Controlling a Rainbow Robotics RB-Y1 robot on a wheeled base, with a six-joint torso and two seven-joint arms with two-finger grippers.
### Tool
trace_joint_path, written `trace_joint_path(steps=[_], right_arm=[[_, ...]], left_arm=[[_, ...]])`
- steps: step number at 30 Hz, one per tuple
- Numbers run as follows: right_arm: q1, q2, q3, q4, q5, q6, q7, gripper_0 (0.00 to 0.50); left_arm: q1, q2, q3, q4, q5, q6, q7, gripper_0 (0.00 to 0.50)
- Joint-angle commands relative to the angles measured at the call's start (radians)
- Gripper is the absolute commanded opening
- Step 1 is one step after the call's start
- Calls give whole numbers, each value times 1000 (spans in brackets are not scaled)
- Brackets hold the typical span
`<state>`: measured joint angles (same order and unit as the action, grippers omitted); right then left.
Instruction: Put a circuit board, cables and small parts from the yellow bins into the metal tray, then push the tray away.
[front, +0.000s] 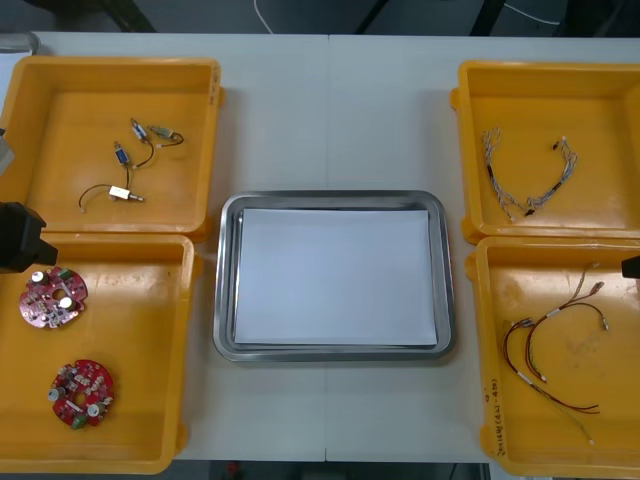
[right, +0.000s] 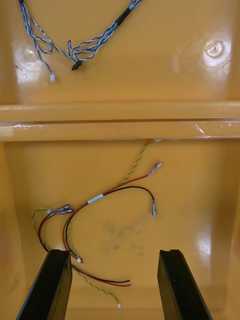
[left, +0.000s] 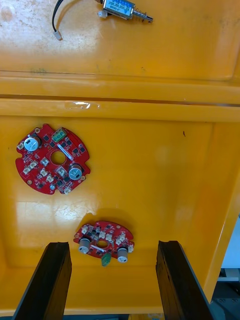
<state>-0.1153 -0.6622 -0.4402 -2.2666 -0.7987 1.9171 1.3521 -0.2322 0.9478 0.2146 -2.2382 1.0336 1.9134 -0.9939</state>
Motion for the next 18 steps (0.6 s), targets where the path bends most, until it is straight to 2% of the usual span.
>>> trace_joint_path(steps=[1,18], right_arm=[[16,-40,12,-28,-8,3,41,500],[16,-40,12,-28,-8,3,41,500]], left_arm=[[21,43,32,-15,-3,6,-78,500],[21,43,32,-15,-3,6,-78,500]])
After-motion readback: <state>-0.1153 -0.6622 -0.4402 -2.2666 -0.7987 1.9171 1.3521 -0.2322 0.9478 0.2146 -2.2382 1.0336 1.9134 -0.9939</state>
